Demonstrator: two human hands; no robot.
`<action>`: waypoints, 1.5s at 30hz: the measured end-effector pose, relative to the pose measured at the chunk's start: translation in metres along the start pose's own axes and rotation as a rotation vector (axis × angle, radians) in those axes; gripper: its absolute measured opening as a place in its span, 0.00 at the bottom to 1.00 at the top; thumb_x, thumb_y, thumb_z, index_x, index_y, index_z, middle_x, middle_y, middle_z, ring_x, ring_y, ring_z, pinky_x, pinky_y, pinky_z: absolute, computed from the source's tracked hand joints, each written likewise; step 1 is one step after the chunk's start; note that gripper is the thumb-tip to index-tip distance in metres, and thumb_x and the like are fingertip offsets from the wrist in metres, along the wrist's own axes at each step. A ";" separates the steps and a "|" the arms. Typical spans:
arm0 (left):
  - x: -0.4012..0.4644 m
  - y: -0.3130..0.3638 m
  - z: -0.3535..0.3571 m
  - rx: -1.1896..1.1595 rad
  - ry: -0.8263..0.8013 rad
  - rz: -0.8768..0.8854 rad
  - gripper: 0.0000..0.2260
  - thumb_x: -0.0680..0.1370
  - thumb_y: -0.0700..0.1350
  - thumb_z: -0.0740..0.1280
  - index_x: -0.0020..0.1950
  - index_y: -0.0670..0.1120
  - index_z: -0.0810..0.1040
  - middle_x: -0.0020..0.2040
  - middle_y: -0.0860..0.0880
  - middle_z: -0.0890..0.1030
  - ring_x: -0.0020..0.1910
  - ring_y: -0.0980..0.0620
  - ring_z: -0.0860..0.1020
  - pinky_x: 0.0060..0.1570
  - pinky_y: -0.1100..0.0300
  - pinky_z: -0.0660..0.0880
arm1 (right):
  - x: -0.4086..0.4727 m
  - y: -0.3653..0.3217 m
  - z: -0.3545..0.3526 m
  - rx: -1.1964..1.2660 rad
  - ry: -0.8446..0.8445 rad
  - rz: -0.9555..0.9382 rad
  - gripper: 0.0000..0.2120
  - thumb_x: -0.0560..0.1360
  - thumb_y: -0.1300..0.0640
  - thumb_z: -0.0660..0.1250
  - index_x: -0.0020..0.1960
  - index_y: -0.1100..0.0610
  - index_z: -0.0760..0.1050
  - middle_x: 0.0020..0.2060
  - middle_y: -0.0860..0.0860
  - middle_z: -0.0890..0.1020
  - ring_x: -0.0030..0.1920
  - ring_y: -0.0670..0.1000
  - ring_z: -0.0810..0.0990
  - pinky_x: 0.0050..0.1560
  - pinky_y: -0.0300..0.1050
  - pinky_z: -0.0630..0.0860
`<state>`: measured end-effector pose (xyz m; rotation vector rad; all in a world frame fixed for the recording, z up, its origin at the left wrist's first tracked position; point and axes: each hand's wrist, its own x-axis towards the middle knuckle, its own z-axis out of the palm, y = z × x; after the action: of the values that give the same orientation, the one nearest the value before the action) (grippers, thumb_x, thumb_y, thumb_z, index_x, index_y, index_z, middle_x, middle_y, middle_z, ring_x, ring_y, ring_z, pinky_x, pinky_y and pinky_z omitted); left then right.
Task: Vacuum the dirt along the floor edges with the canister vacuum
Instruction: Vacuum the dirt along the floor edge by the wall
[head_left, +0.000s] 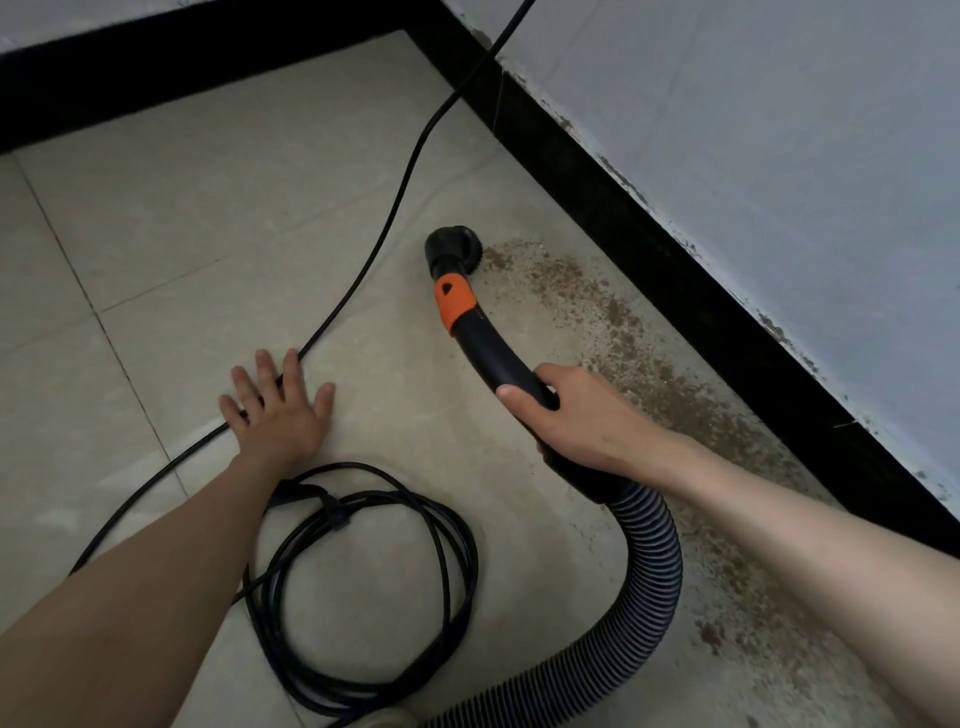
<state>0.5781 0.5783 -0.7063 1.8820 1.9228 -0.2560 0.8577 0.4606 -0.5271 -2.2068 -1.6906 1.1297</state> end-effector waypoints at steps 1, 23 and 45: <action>0.000 0.000 0.000 0.000 -0.003 0.000 0.31 0.79 0.65 0.42 0.78 0.54 0.38 0.78 0.46 0.36 0.76 0.40 0.35 0.71 0.41 0.34 | 0.000 0.001 -0.001 0.000 0.004 0.008 0.20 0.79 0.36 0.58 0.50 0.54 0.72 0.37 0.53 0.81 0.37 0.55 0.82 0.42 0.55 0.80; 0.001 0.000 0.001 -0.009 -0.001 0.003 0.31 0.79 0.65 0.43 0.78 0.54 0.39 0.78 0.46 0.37 0.76 0.40 0.36 0.71 0.41 0.34 | 0.017 0.029 -0.021 0.214 0.204 0.183 0.17 0.80 0.40 0.58 0.43 0.52 0.71 0.38 0.55 0.82 0.38 0.54 0.81 0.40 0.49 0.77; -0.001 0.002 -0.004 -0.018 -0.019 0.003 0.31 0.80 0.65 0.44 0.78 0.53 0.39 0.78 0.46 0.36 0.76 0.41 0.35 0.71 0.41 0.34 | -0.007 0.029 -0.018 0.110 0.290 0.286 0.18 0.80 0.37 0.57 0.43 0.51 0.71 0.37 0.50 0.79 0.38 0.52 0.80 0.36 0.46 0.72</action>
<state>0.5795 0.5790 -0.7023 1.8640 1.9033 -0.2544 0.8907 0.4494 -0.5263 -2.4530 -1.2012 0.8746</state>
